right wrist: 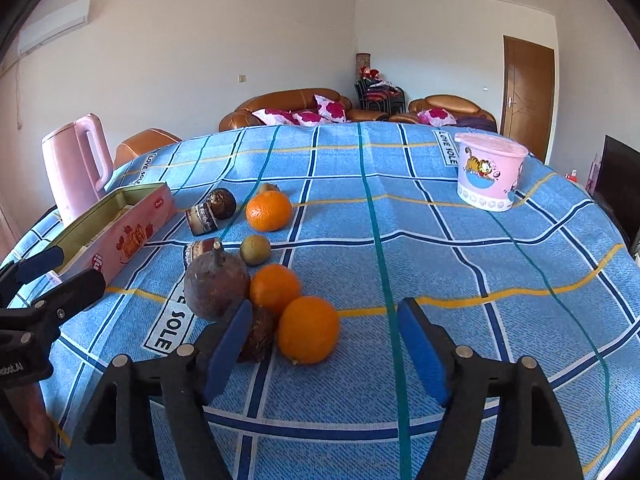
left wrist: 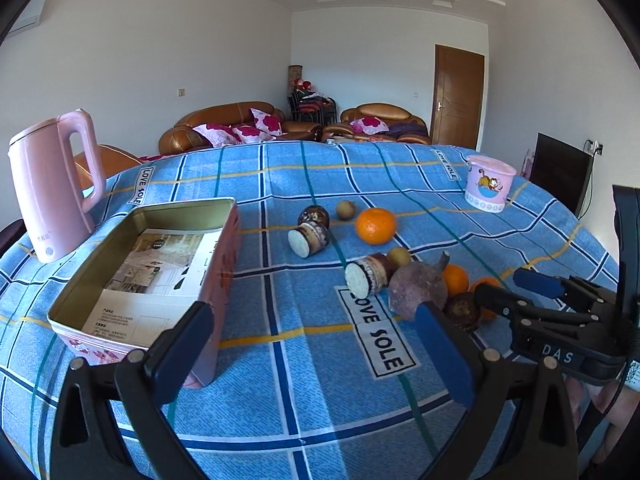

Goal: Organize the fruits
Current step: 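Move the right gripper to the large orange and close on it, then lower the left gripper onto the dark brown round fruit and close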

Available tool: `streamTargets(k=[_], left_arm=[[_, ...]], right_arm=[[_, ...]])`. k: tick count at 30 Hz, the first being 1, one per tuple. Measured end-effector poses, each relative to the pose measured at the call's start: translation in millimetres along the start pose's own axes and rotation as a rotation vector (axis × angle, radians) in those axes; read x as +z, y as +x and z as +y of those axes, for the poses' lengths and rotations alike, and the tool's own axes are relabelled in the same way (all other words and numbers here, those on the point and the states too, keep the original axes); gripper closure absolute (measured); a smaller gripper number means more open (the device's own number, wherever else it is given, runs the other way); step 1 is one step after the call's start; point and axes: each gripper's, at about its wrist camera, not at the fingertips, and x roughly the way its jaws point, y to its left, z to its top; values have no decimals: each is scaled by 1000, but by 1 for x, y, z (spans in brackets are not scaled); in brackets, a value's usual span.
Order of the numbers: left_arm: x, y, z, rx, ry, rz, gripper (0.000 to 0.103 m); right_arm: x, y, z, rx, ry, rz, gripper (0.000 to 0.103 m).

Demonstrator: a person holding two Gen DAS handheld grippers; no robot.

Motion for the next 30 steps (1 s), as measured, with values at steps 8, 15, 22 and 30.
streamTargets(k=[8,15,22,30], left_arm=[[0,1,-8,-22,24,7,0],[0,3,-21,-38,50,10,0],[1,9,-39,-74,86,34,5],[4,30,-62,-155,81,126,20]], right_arm=[[3,13,-22,159,144,71,49],[-1,15,-29,188,191,93,61],[-4,15,-25,163,141,94,67],[-3,-1,-32,-20,70,6,67]])
